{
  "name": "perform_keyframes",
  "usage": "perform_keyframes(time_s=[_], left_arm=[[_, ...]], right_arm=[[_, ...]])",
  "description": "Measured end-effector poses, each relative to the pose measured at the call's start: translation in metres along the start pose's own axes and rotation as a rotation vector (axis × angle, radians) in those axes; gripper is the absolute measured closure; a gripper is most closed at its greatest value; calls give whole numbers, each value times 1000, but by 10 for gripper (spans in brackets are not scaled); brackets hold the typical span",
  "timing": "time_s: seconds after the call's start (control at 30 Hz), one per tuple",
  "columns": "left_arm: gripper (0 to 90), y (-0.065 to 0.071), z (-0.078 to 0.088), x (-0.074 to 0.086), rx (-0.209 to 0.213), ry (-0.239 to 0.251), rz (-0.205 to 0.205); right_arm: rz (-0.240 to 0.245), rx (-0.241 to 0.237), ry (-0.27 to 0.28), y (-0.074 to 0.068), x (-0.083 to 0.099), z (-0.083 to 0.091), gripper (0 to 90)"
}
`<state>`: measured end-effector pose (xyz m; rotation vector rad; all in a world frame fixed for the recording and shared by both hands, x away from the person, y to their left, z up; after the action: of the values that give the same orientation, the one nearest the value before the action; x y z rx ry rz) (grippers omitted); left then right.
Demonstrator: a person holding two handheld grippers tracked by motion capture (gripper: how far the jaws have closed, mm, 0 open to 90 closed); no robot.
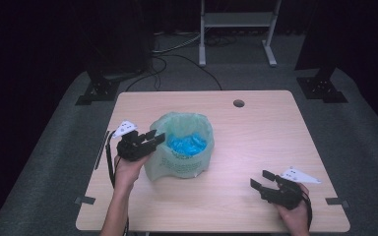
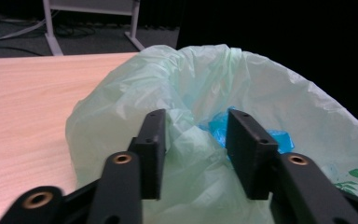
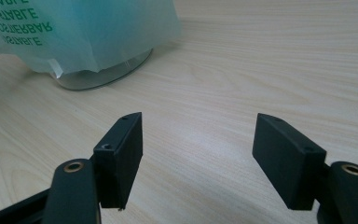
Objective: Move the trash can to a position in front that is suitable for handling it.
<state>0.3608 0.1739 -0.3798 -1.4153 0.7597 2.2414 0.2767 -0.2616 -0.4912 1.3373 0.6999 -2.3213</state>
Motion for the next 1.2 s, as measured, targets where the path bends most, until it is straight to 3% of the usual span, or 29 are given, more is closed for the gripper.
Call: perform_keyframes(time_s=[0.2, 0.57, 0.93, 1.2], left_arm=[[715, 5, 4, -2, -42, 39, -55], [885, 6, 9, -2, -48, 74, -92], [893, 16, 10, -5, 11, 99, -74], [893, 27, 6, -12, 77, 114, -75]], right_arm=[[0, -1, 1, 0, 0, 0, 330], [-2, -4, -1, 0, 0, 0, 332], [-9, -18, -11, -1, -3, -1, 336], [7, -68, -27, -11, -26, -8, 336]])
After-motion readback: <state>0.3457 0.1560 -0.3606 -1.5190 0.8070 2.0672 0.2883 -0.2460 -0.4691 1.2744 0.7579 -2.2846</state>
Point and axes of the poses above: each handheld gripper's, and its own axes: z roughly backward along the jaws, x roughly out of its underside, y roughly to its right, the point moved 2 cm from there along -z, roughly forward along the jaws
